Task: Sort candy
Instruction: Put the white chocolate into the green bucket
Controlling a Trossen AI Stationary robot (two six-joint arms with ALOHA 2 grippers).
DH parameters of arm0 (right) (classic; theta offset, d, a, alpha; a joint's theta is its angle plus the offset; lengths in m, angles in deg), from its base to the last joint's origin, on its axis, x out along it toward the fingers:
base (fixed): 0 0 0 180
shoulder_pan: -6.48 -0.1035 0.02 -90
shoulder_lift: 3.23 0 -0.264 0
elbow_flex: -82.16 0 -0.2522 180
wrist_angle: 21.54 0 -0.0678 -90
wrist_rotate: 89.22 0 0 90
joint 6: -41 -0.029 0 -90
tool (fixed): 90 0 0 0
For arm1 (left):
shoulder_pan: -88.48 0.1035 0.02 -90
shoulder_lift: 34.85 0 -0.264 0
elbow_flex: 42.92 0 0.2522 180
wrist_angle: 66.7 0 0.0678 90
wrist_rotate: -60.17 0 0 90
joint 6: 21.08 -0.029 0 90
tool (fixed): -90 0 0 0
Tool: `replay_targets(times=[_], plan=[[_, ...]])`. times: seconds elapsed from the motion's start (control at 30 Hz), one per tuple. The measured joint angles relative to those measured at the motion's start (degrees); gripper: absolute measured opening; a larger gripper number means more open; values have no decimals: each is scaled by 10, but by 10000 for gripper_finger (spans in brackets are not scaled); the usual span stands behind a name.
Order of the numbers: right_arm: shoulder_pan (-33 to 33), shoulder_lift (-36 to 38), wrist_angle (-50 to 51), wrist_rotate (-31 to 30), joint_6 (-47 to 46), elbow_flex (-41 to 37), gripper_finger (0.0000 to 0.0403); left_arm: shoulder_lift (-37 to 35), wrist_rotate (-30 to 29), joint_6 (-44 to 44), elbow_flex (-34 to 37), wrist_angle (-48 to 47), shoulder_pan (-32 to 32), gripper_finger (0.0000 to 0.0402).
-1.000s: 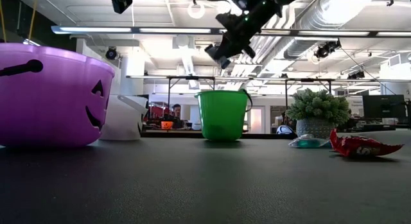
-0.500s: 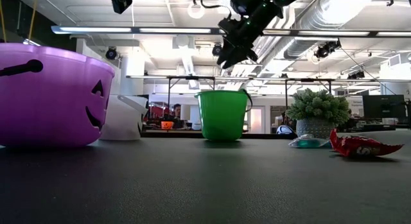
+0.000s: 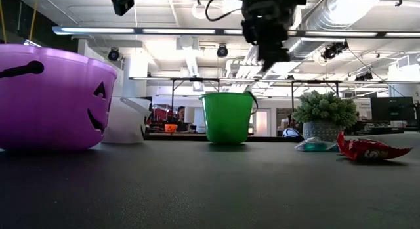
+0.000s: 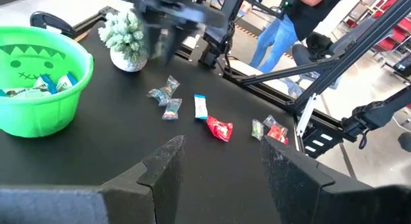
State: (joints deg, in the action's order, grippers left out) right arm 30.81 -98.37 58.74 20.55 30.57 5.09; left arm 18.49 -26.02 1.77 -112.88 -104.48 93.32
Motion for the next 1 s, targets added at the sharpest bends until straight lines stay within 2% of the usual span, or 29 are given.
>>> replay_targets(times=[0.1,0.4,0.67,0.9,1.0], plan=[[-34,0,79,-12,26,0,165,0,2,-3,0,-3,0,186],[-142,-5,172,-108,29,0,165,0,30,-16,0,-10,0,186],[-196,-13,178,-110,2,-7,165,0,42,-16,0,-19,0,186],[-225,-9,154,-83,-12,-131,165,0,40,-15,0,-18,0,186],[-236,-9,112,-67,-11,-189,165,0,32,-14,0,-17,0,186]])
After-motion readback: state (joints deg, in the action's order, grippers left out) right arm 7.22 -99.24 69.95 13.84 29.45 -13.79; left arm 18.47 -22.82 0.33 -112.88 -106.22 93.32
